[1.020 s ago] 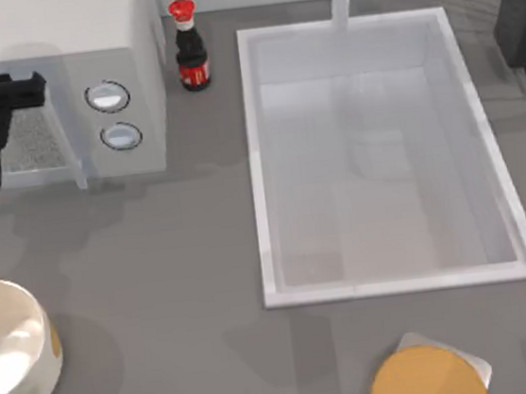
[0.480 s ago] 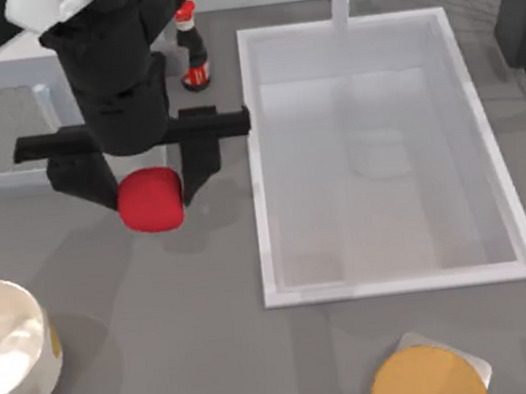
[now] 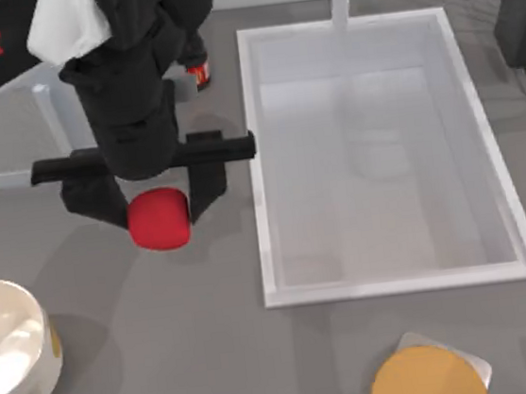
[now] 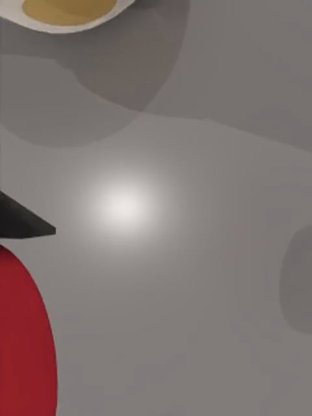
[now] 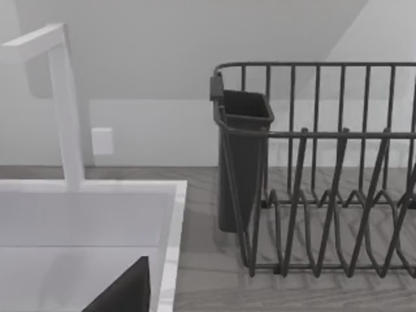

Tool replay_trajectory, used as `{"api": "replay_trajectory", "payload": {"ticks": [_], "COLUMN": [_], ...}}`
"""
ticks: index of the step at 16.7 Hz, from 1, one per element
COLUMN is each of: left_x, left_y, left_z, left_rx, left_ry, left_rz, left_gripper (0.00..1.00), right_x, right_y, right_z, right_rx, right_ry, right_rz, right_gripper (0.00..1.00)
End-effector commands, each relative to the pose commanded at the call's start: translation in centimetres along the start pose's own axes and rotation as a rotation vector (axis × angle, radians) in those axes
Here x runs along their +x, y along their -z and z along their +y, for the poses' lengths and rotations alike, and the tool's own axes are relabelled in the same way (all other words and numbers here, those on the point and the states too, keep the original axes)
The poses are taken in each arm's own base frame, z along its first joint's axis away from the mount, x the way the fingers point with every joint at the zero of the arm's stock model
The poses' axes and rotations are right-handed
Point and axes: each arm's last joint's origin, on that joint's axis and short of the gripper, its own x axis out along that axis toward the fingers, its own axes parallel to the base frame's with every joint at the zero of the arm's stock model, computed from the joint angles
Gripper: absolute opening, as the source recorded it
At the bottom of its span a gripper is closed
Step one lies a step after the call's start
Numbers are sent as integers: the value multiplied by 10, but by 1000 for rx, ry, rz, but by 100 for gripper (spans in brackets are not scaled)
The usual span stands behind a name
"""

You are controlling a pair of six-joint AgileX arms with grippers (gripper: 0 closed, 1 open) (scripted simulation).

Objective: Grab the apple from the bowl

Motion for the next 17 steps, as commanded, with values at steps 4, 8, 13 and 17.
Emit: {"api": "replay_trajectory", "payload": {"ticks": [4, 8, 13, 17], "left_x": [53, 79, 79, 79], "left_y": [-1, 3, 3, 3], "left_z": [-1, 0, 0, 0], "left_rx": [0, 1, 1, 1], "left_ry": [9, 1, 1, 1], "left_rz": [-17, -3, -3, -3], "left_gripper": [0, 0, 15, 45], "right_x": [0, 0, 0, 0], "right_y": [0, 0, 0, 0], "right_z": [0, 0, 0, 0], "right_rx": [0, 0, 0, 0], "right_ry": [0, 0, 0, 0], "right_rz": [0, 0, 0, 0], "right_gripper": [100, 100, 100, 100]}}
